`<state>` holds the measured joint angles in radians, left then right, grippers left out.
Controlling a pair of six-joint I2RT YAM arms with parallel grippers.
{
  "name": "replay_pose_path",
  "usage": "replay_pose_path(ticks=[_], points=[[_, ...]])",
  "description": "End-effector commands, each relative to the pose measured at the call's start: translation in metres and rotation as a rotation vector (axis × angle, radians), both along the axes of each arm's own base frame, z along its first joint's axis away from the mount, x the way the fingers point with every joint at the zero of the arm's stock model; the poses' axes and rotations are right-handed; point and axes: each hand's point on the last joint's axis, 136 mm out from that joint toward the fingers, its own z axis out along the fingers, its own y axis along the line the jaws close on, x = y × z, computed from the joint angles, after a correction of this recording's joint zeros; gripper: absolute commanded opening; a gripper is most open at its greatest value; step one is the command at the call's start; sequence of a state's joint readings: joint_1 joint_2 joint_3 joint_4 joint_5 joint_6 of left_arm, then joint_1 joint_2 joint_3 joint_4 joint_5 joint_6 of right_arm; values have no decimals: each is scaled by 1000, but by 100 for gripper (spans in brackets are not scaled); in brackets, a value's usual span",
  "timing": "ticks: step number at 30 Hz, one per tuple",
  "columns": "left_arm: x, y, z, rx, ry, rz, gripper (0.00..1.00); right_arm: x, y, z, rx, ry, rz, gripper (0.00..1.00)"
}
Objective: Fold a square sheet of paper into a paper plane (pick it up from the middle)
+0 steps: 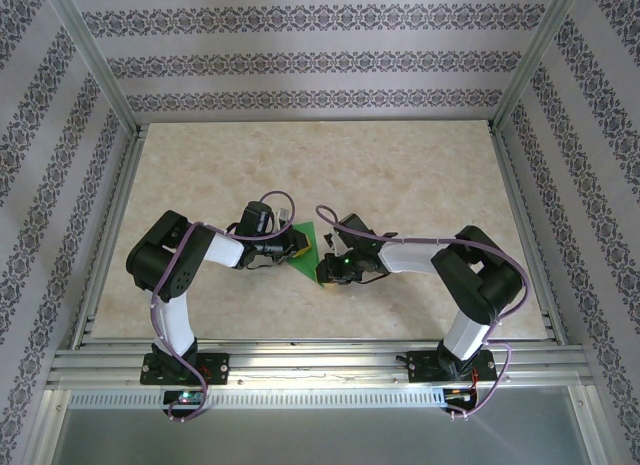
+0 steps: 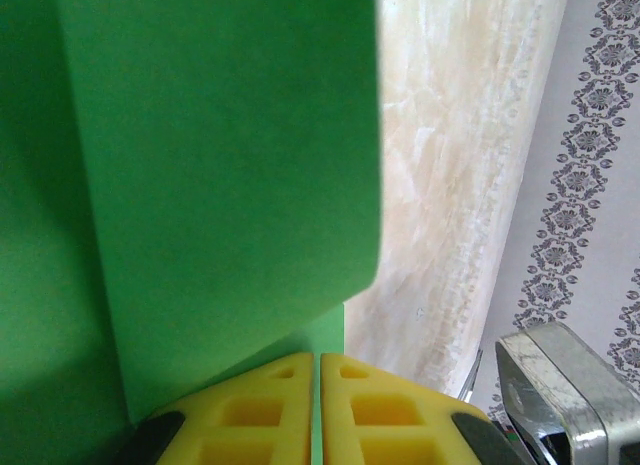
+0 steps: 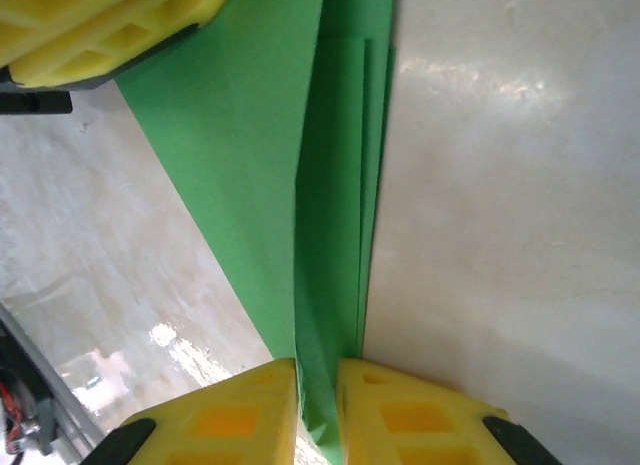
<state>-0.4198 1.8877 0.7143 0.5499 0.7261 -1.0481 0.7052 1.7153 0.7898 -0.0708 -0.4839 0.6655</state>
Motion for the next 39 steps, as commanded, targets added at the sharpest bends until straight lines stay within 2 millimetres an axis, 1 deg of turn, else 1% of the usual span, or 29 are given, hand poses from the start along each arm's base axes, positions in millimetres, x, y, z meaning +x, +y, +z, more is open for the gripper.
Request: replay_pose_path(ticks=[1, 3, 4, 8, 12, 15, 17, 19, 24, 26, 28, 31, 37, 39], points=[[-19, 7, -31, 54, 94, 9, 10, -13, -21, -17, -141, 5, 27, 19], [-20, 6, -31, 53, 99, 2, 10, -13, -23, -17, -167, -9, 35, 19], [-19, 6, -29, 50, 95, 2, 10, -12, -23, -16, -169, -18, 40, 17], [-19, 7, -30, 56, 96, 8, 10, -13, -19, -14, -149, -7, 48, 12], [-20, 8, -28, 48, 89, 11, 10, -15, -16, -12, -118, -2, 43, 9], [-23, 9, -32, 59, 101, 11, 10, -16, -17, -11, -103, 9, 32, 7], [-21, 8, -31, 51, 97, 6, 10, -17, -18, -11, -90, 13, 25, 7], [-21, 8, -30, 50, 94, 8, 10, -17, -18, -13, -75, 24, 16, 4], [-22, 10, -32, 56, 92, 18, 10, -20, -17, -14, -35, 48, -6, 8], [-23, 11, -35, 61, 96, 18, 9, -22, -18, -13, -24, 52, -9, 11], [-25, 13, -38, 66, 101, 27, 9, -24, -15, -11, 3, 47, 3, 12], [-26, 15, -41, 64, 107, 46, 10, -24, -18, -12, -16, 34, 11, 12], [-27, 15, -43, 73, 112, 37, 9, -26, -20, -9, -14, 32, 16, 4], [-27, 17, -44, 94, 114, 38, 9, -28, -22, -10, -24, 31, 20, 4]])
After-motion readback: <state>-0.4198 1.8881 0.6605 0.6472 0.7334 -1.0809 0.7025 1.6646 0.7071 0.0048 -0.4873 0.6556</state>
